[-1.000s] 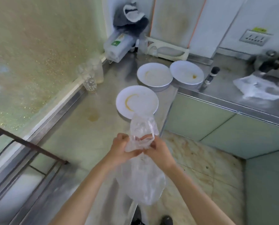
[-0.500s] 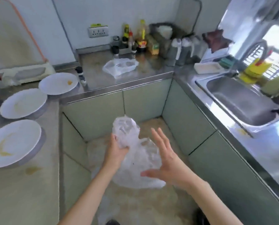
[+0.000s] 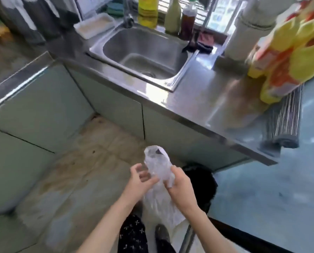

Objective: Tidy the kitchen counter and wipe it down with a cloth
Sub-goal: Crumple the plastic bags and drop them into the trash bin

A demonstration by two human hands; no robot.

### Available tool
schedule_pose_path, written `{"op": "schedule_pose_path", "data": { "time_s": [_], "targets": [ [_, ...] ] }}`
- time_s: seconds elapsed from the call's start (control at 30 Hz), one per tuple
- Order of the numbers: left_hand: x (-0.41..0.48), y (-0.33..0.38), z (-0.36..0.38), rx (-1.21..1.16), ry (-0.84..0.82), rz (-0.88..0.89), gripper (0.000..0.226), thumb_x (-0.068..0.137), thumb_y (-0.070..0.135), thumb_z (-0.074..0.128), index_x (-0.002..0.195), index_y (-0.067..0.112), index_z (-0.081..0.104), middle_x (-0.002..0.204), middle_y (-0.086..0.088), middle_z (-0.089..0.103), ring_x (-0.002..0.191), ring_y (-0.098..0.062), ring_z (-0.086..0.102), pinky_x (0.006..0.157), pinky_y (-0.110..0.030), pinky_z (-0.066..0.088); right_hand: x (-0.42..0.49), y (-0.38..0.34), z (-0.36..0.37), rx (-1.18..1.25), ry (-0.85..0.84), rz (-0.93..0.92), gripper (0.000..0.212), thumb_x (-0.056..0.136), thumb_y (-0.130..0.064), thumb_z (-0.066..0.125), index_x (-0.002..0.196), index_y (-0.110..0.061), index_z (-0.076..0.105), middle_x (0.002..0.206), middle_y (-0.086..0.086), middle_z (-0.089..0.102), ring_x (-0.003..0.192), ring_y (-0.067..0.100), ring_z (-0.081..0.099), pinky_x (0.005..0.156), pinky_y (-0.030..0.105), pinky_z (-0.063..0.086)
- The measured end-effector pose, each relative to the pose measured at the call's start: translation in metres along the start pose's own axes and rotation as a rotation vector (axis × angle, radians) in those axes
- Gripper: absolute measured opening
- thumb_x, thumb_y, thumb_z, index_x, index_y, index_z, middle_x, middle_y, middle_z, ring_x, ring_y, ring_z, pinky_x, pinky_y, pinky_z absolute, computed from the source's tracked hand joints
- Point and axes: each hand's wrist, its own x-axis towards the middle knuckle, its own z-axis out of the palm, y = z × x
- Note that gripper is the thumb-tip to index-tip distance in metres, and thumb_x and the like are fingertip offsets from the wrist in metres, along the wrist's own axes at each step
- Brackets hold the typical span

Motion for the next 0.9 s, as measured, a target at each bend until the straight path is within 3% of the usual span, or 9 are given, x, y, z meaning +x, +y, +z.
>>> {"op": "schedule_pose_path", "data": {
  "time_s": [0.13, 0.3, 0.4, 0.5, 0.67, 0.73, 0.8, 0.83, 0.9],
  "targets": [
    [0.073, -0.048, 0.018, 0.396, -0.024, 0.092, 0.020, 0.082, 0.007, 0.065, 0.091, 0.021, 0.053, 0.092, 0.006, 0.058, 0.092, -0.015, 0.055, 0.070, -0.005, 0.040, 0.023, 0.118, 0.007, 0.090, 0.192, 0.489, 0.004, 0.083, -0.011, 0.051, 0.081, -0.013, 0.048, 0.071, 0.007, 0.056, 0.067, 0.026, 0.054, 0.057, 0.035, 0.041],
    [0.176, -0.124, 0.054, 0.686, -0.130, 0.074, 0.029, 0.082, -0.002, 0.060, 0.071, 0.024, 0.053, 0.076, 0.006, 0.059, 0.076, -0.011, 0.055, 0.068, -0.008, 0.038, 0.033, 0.273, 0.038, 0.142, 0.279, 0.893, 0.005, 0.080, -0.008, 0.049, 0.083, -0.009, 0.045, 0.076, 0.013, 0.054, 0.063, 0.027, 0.048, 0.052, 0.031, 0.035],
    [0.250, -0.175, 0.097, 0.713, -0.188, 0.070, 0.032, 0.083, -0.006, 0.056, 0.068, 0.023, 0.052, 0.073, 0.005, 0.056, 0.073, -0.015, 0.053, 0.065, -0.011, 0.039, 0.067, 0.358, 0.067, 0.157, 0.416, 0.924, 0.005, 0.081, -0.008, 0.049, 0.085, -0.006, 0.048, 0.076, 0.012, 0.055, 0.069, 0.031, 0.051, 0.055, 0.033, 0.036],
    [0.312, -0.228, 0.129, 0.753, -0.220, 0.104, 0.017, 0.084, 0.005, 0.058, 0.078, 0.021, 0.059, 0.082, 0.006, 0.062, 0.078, -0.010, 0.058, 0.066, -0.011, 0.041, 0.117, 0.433, 0.097, 0.140, 0.505, 0.890, 0.007, 0.082, -0.012, 0.050, 0.089, -0.010, 0.049, 0.086, 0.012, 0.058, 0.080, 0.032, 0.055, 0.061, 0.034, 0.040],
    [0.386, -0.290, 0.134, 0.771, -0.227, 0.138, 0.011, 0.087, 0.012, 0.059, 0.083, 0.022, 0.061, 0.089, 0.008, 0.063, 0.087, -0.006, 0.059, 0.074, -0.017, 0.042, 0.187, 0.535, 0.151, -0.041, 0.288, 0.917, 0.015, 0.094, -0.026, 0.039, 0.102, -0.017, 0.048, 0.109, 0.010, 0.059, 0.094, 0.031, 0.058, 0.074, 0.037, 0.047],
    [0.401, -0.307, 0.125, 0.776, -0.236, 0.144, 0.009, 0.087, 0.013, 0.059, 0.086, 0.021, 0.062, 0.089, 0.009, 0.064, 0.088, -0.005, 0.059, 0.072, -0.014, 0.041, 0.194, 0.571, 0.170, -0.061, 0.108, 0.942, 0.044, 0.092, -0.034, 0.049, 0.130, -0.016, 0.036, 0.132, 0.015, 0.044, 0.115, 0.034, 0.049, 0.088, 0.040, 0.044],
    [0.407, -0.313, 0.117, 0.783, -0.239, 0.138, 0.008, 0.087, 0.014, 0.060, 0.087, 0.021, 0.062, 0.090, 0.007, 0.065, 0.088, -0.005, 0.059, 0.074, -0.015, 0.042, 0.198, 0.586, 0.180, 0.094, -0.025, 0.933, 0.094, 0.078, -0.046, 0.067, 0.146, -0.019, 0.007, 0.149, 0.018, 0.020, 0.132, 0.037, 0.030, 0.106, 0.041, 0.033],
    [0.407, -0.312, 0.113, 0.773, -0.233, 0.126, 0.007, 0.086, 0.014, 0.060, 0.087, 0.021, 0.062, 0.090, 0.006, 0.065, 0.088, -0.007, 0.060, 0.074, -0.017, 0.043, 0.199, 0.585, 0.180, 0.188, -0.019, 0.910, 0.107, 0.072, -0.048, 0.072, 0.147, -0.022, 0.000, 0.151, 0.016, 0.014, 0.135, 0.038, 0.024, 0.110, 0.043, 0.029],
    [0.396, -0.302, 0.107, 0.726, -0.208, 0.082, 0.006, 0.086, 0.014, 0.061, 0.088, 0.020, 0.062, 0.091, 0.003, 0.064, 0.088, -0.010, 0.060, 0.074, -0.021, 0.044, 0.192, 0.562, 0.171, 0.300, 0.088, 0.854, 0.108, 0.070, -0.045, 0.076, 0.148, -0.027, 0.004, 0.153, 0.012, 0.010, 0.138, 0.036, 0.018, 0.113, 0.047, 0.023]
  ]
}}
